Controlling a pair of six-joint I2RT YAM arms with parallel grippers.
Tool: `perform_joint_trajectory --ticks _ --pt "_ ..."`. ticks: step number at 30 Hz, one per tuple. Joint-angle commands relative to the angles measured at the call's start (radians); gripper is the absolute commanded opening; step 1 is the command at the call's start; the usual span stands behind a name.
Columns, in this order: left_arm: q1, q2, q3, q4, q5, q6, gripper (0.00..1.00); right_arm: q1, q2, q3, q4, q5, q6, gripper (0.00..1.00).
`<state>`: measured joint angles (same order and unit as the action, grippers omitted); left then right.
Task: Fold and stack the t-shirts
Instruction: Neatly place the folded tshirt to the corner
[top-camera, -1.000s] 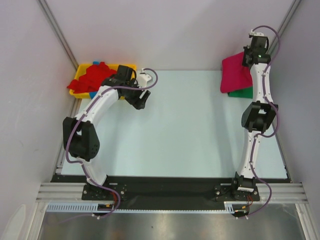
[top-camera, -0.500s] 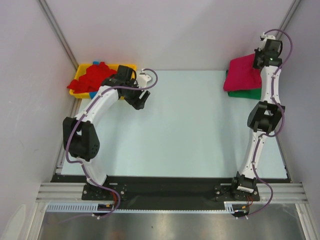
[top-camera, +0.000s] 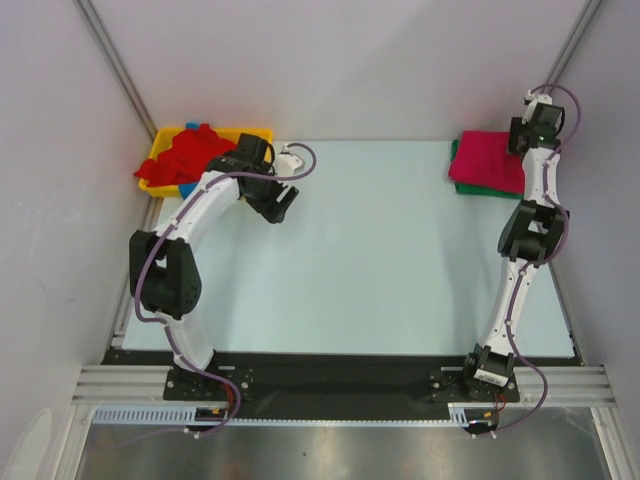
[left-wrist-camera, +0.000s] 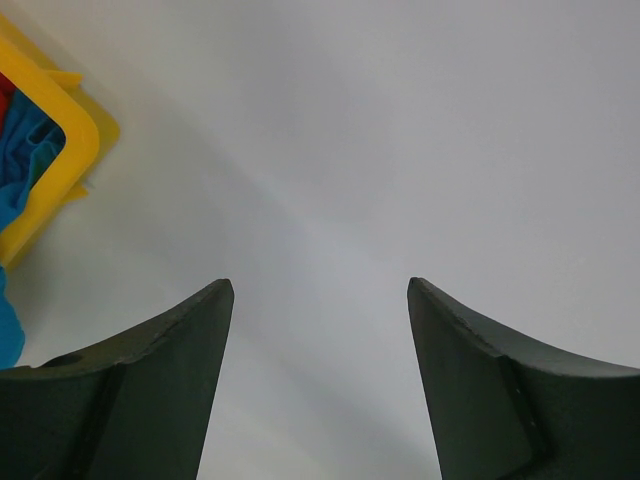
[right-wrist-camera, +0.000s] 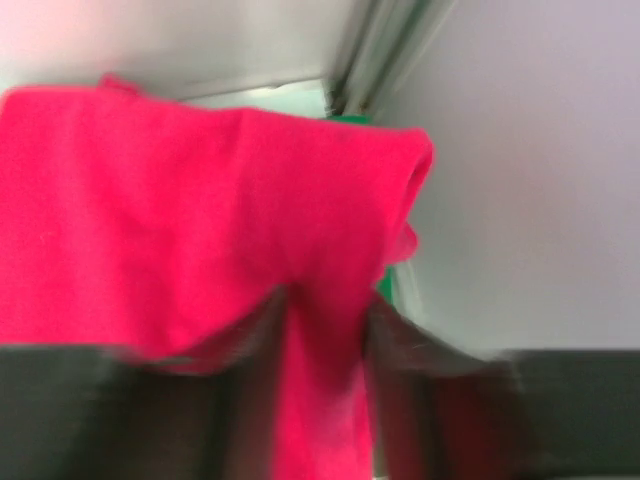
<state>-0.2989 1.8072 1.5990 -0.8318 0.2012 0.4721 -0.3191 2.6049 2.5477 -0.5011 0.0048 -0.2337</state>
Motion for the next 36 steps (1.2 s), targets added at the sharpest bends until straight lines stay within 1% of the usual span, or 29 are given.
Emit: perform_joint_trajectory --ticks 1,2,4,5,8,9,10,11,12,13,14,15,16,17,19,21,25,28,31,34,36 --pt "0.003 0.003 0.021 -0.013 -0.016 0.019 0.77 -0.012 -0.011 0.008 0.148 0.089 -0.016 0.59" --pt "0.003 0.004 0.018 -0.012 -0.016 0.020 0.77 -0.012 -0.011 0.009 0.144 0.089 -0.012 0.69" --pt "0.003 0.001 0.013 -0.012 -0.014 0.019 0.77 -0.009 -0.035 0.013 0.121 0.115 0.017 0.81" --pt "0.003 0.001 0.013 -0.010 -0.013 0.019 0.77 -0.006 -0.051 0.011 0.077 0.124 0.037 0.81" --pt "0.003 -0.009 0.015 -0.012 -0.014 0.016 0.77 0.018 -0.153 -0.096 0.012 0.179 0.117 0.82" --pt "0.003 -0.014 0.015 -0.013 -0.017 0.016 0.77 0.023 -0.208 -0.136 -0.003 0.181 0.147 0.82" --pt "0.003 -0.019 0.013 -0.015 -0.017 0.014 0.77 0.025 -0.239 -0.226 -0.016 0.181 0.193 0.81" --pt "0.003 -0.032 0.009 -0.015 -0.019 0.019 0.77 0.020 -0.262 -0.269 -0.028 0.155 0.262 0.80" --pt "0.003 -0.038 0.000 -0.015 -0.022 0.022 0.77 0.015 -0.304 -0.308 -0.031 0.144 0.310 0.77" --pt "0.003 -0.048 -0.005 -0.015 -0.023 0.023 0.77 0.005 -0.319 -0.390 -0.031 0.130 0.347 0.73" --pt "0.003 -0.063 -0.011 -0.015 -0.023 0.022 0.77 -0.006 -0.333 -0.424 -0.018 0.098 0.422 0.70" --pt "0.003 -0.071 -0.022 -0.015 -0.020 0.023 0.77 -0.033 -0.347 -0.466 -0.007 0.089 0.460 0.67" --pt "0.003 -0.075 -0.025 -0.018 -0.014 0.023 0.77 -0.047 -0.365 -0.501 0.012 0.071 0.494 0.66" --pt "0.004 -0.081 -0.027 -0.023 -0.010 0.025 0.77 -0.063 -0.371 -0.558 0.050 0.005 0.569 0.64" --pt "0.004 -0.082 -0.028 -0.033 -0.005 0.025 0.77 -0.100 -0.376 -0.592 0.093 -0.045 0.632 0.60" --pt "0.006 -0.078 -0.022 -0.038 0.003 0.031 0.77 -0.110 -0.378 -0.633 0.116 -0.046 0.683 0.57" --pt "0.007 -0.066 -0.005 -0.035 -0.002 0.030 0.76 -0.120 -0.394 -0.702 0.151 -0.026 0.741 0.57" --pt "0.009 -0.062 0.004 -0.033 -0.011 0.034 0.76 -0.132 -0.405 -0.771 0.219 -0.097 0.787 0.57" --pt "0.009 -0.057 0.004 -0.030 -0.042 0.039 0.76 -0.135 -0.391 -0.794 0.226 -0.127 0.816 0.56" --pt "0.009 -0.054 0.013 -0.032 -0.051 0.043 0.76 -0.138 -0.393 -0.819 0.223 -0.102 0.830 0.54" --pt "0.009 -0.055 0.025 -0.042 -0.040 0.043 0.77 -0.138 -0.407 -0.833 0.219 -0.037 0.829 0.55"
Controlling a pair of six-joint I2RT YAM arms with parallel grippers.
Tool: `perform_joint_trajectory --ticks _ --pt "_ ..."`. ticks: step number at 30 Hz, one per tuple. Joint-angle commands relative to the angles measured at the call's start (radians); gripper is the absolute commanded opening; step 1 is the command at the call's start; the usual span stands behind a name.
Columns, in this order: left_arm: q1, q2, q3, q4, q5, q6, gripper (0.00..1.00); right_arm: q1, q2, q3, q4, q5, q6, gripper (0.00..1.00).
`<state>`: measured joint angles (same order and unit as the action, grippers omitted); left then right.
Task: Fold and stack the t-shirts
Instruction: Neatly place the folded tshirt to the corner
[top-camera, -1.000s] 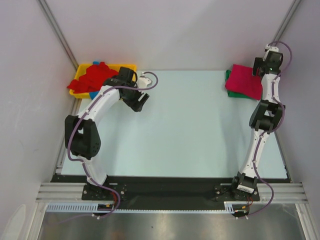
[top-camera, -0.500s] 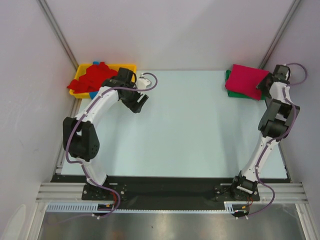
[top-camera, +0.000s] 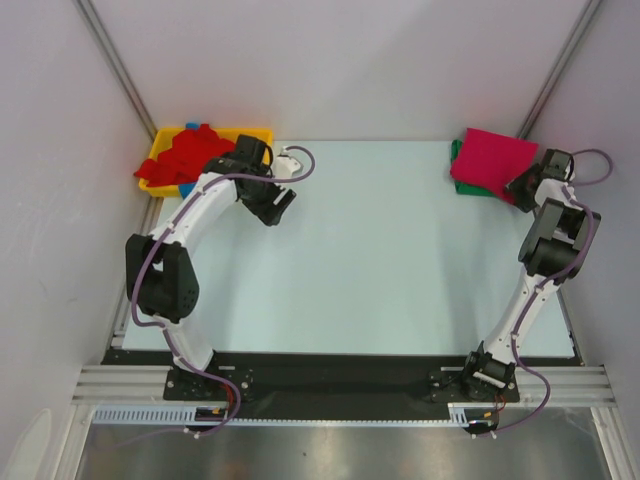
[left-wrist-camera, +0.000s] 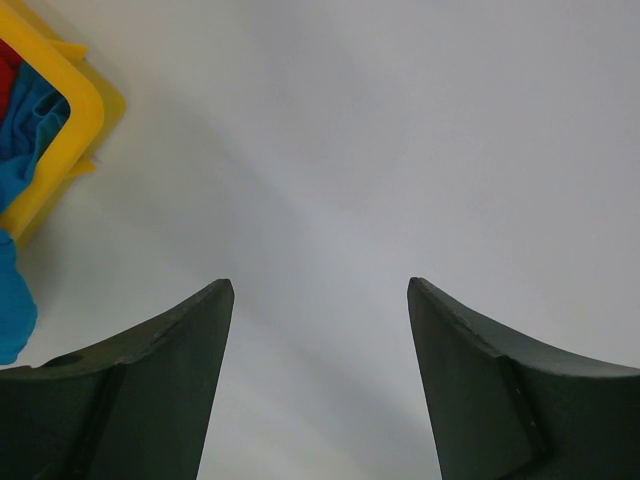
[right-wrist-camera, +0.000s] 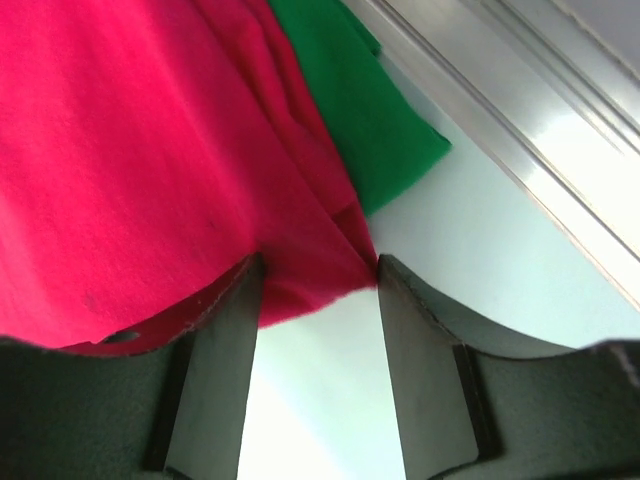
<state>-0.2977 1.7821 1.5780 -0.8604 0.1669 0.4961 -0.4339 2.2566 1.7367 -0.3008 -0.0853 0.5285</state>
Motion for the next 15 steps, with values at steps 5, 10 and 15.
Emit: perform_joint_trajectory --ticks 5,10,15 --pt "0.008 -0.030 0.048 -0.016 -0.003 0.019 0.76 -0.035 -0.059 -0.014 0.034 0.073 0.042 0.51" --pt "0.008 -0.029 0.065 -0.022 0.003 0.021 0.76 -0.040 -0.045 0.020 0.003 0.084 -0.011 0.07" --pt "0.008 -0.024 0.069 -0.022 0.000 0.027 0.77 -0.042 -0.046 0.093 -0.043 0.165 -0.079 0.00"
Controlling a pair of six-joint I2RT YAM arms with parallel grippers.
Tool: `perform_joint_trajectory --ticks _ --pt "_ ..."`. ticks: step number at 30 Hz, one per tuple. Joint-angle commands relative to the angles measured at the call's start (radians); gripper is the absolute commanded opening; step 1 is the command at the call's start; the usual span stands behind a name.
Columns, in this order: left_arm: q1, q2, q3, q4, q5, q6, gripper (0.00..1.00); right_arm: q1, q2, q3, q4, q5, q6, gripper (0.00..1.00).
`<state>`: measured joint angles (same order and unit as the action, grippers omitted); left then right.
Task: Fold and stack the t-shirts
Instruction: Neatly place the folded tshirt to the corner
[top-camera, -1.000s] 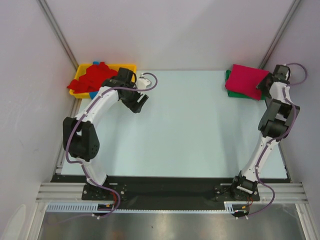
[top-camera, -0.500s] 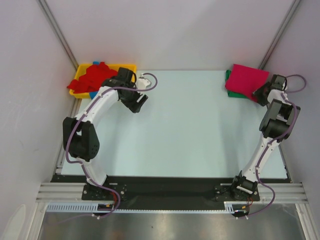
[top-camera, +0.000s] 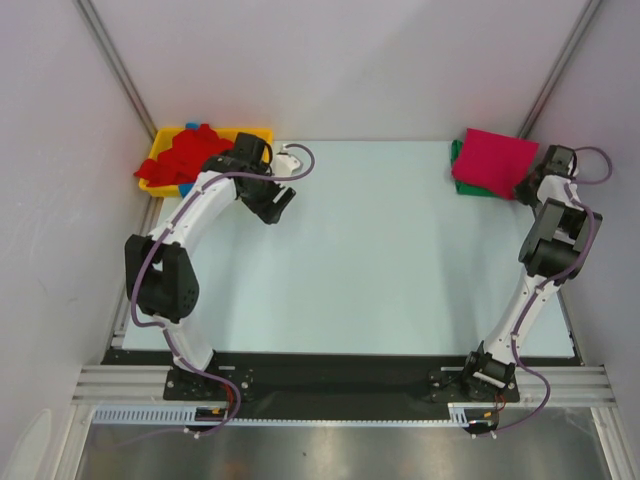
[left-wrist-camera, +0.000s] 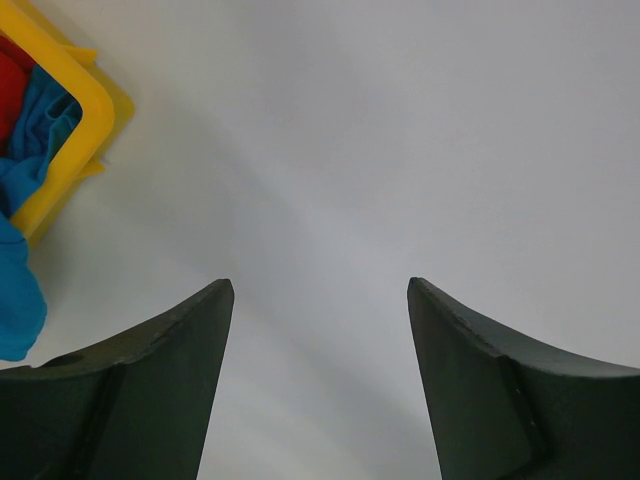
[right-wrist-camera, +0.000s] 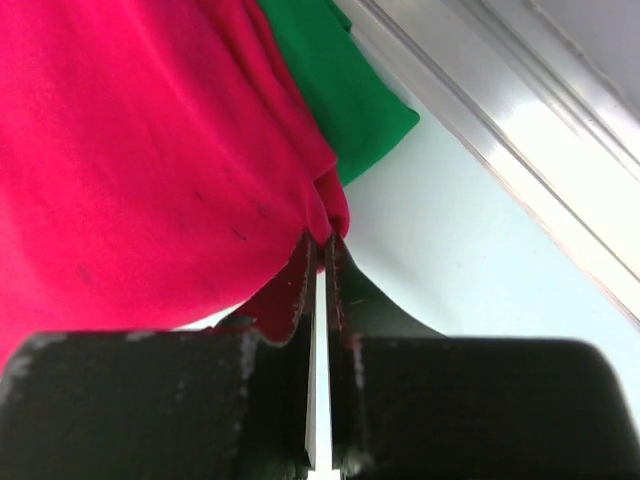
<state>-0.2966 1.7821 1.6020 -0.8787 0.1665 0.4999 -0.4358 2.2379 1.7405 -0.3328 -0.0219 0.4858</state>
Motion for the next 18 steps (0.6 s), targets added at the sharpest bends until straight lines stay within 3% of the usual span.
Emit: perform_joint_trajectory --ticks 1,8,18 --pt "0.007 -0.023 0.045 -0.003 0.001 0.025 0.76 -0.038 -0.021 0.141 -0.050 0.115 -0.065 0.00" --pt "0.007 -0.020 0.058 -0.005 -0.004 0.034 0.77 -0.024 -0.027 0.280 -0.138 0.243 -0.176 0.00" --pt "0.008 -0.029 0.055 -0.005 -0.013 0.042 0.76 -0.027 0.005 0.289 -0.130 0.301 -0.248 0.00"
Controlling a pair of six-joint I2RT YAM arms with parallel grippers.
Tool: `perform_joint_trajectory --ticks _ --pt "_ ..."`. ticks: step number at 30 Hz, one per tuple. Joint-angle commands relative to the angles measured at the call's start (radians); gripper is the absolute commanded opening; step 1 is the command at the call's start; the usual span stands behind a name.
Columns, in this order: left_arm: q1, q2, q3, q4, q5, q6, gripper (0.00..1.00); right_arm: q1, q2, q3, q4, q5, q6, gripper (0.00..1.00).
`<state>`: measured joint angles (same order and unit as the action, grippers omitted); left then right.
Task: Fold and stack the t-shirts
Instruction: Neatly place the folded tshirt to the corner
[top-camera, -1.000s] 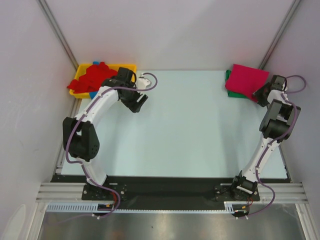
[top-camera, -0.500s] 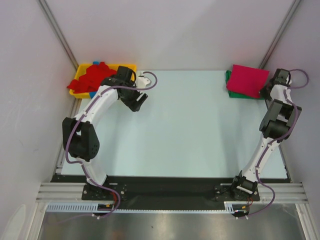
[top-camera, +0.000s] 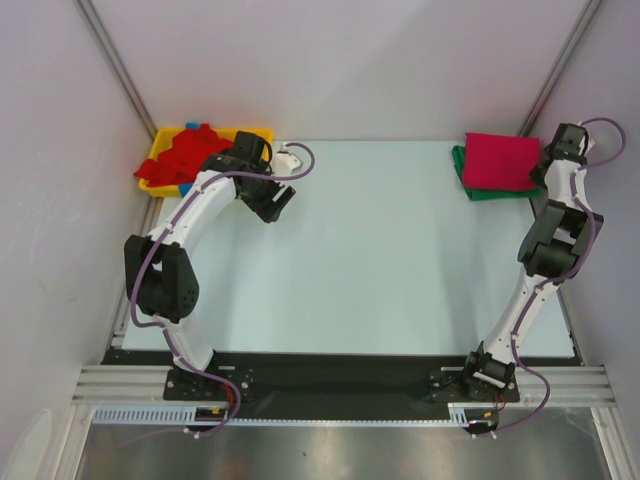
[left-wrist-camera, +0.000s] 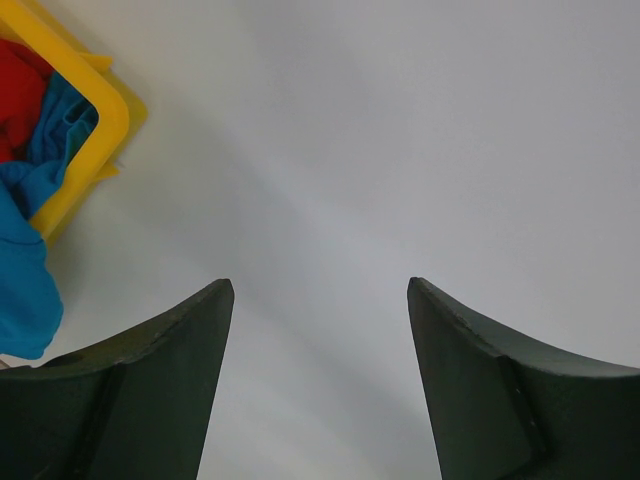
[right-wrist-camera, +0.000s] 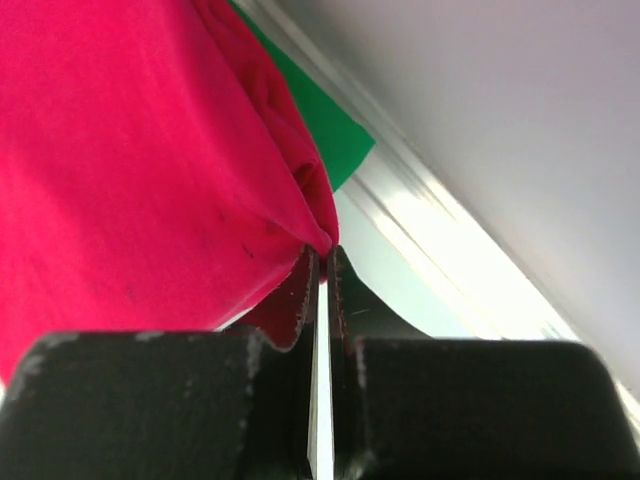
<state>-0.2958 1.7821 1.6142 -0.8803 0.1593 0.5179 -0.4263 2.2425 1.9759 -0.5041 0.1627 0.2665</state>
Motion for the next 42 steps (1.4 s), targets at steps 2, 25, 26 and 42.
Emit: perform_joint_trajectory --ticks 2,25,26,42 --pt "0.007 -0.027 0.042 0.000 -0.001 0.024 0.76 -0.034 0.026 0.052 0.055 0.133 -0.058 0.00" --pt "0.007 -0.032 0.042 -0.002 0.016 0.025 0.77 0.400 -0.152 -0.304 0.340 0.265 -0.667 0.69" --pt "0.007 -0.033 0.042 -0.003 0.016 0.027 0.77 0.411 -0.133 -0.295 0.343 0.287 -0.685 0.70" --pt "0.017 -0.024 0.046 -0.006 0.031 0.028 0.77 0.423 0.049 -0.155 0.302 0.368 -0.733 0.37"
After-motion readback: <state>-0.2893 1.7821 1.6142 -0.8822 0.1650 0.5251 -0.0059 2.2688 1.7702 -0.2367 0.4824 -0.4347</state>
